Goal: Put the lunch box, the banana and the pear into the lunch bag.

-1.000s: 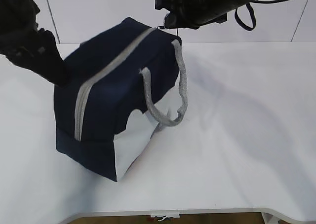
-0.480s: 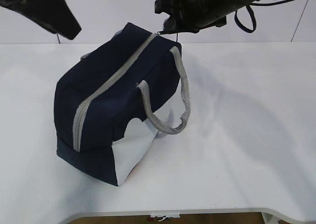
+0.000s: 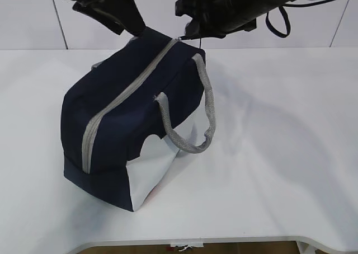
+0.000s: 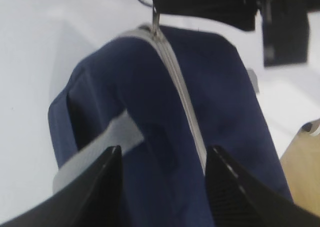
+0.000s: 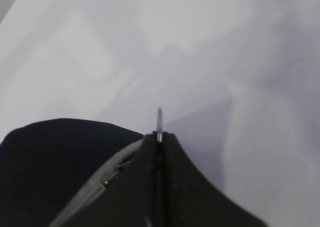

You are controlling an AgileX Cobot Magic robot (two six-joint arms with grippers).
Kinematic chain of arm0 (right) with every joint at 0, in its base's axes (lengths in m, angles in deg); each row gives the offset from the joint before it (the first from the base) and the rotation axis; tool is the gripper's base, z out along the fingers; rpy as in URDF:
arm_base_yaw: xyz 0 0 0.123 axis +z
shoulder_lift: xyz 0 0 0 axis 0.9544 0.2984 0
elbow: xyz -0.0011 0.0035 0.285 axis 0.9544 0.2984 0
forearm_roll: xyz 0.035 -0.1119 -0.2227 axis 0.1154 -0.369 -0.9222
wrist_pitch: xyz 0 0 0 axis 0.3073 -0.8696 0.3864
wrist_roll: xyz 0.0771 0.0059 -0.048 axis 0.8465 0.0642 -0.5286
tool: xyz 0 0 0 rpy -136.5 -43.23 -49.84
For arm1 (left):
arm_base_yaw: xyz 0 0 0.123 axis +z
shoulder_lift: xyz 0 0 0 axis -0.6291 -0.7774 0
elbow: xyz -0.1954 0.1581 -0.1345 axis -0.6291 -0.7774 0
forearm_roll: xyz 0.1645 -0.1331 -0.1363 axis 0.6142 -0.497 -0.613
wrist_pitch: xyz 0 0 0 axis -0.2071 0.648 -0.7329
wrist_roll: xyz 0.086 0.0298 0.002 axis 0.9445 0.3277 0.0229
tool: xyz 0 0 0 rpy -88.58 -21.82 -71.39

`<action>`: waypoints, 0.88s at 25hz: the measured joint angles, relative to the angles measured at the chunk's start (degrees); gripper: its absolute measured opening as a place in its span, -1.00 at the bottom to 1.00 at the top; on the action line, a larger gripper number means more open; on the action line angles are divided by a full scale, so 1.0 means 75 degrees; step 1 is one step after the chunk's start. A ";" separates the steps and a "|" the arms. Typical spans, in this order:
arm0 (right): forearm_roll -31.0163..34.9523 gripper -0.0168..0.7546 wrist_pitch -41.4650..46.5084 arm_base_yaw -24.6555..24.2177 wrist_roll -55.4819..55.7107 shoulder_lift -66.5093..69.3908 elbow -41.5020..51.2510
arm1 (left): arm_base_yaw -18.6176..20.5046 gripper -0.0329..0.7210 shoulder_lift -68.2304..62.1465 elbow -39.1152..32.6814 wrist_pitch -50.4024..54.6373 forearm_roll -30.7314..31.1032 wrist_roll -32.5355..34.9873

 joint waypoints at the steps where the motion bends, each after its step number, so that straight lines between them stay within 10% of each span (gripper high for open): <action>1: 0.0000 -0.92 0.0000 0.0000 0.0000 0.0000 0.0000 | 0.0000 0.17 -0.0149 0.0181 0.0000 -0.0061 0.0000; 10: 0.0000 -0.92 0.0000 0.0000 0.0000 0.0000 0.0000 | 0.0000 0.27 -0.1153 0.0829 0.0000 -0.0217 0.0000; 18: 0.0036 -0.92 -0.0050 0.0000 -0.0143 0.0000 0.0000 | 0.0000 -0.71 -0.1187 0.0834 0.0004 0.0106 0.0016; 22: 0.0048 -0.92 -0.0118 0.0000 -0.0296 0.0000 0.0000 | 0.0000 -0.85 -0.1187 0.0834 0.0004 0.0133 0.0174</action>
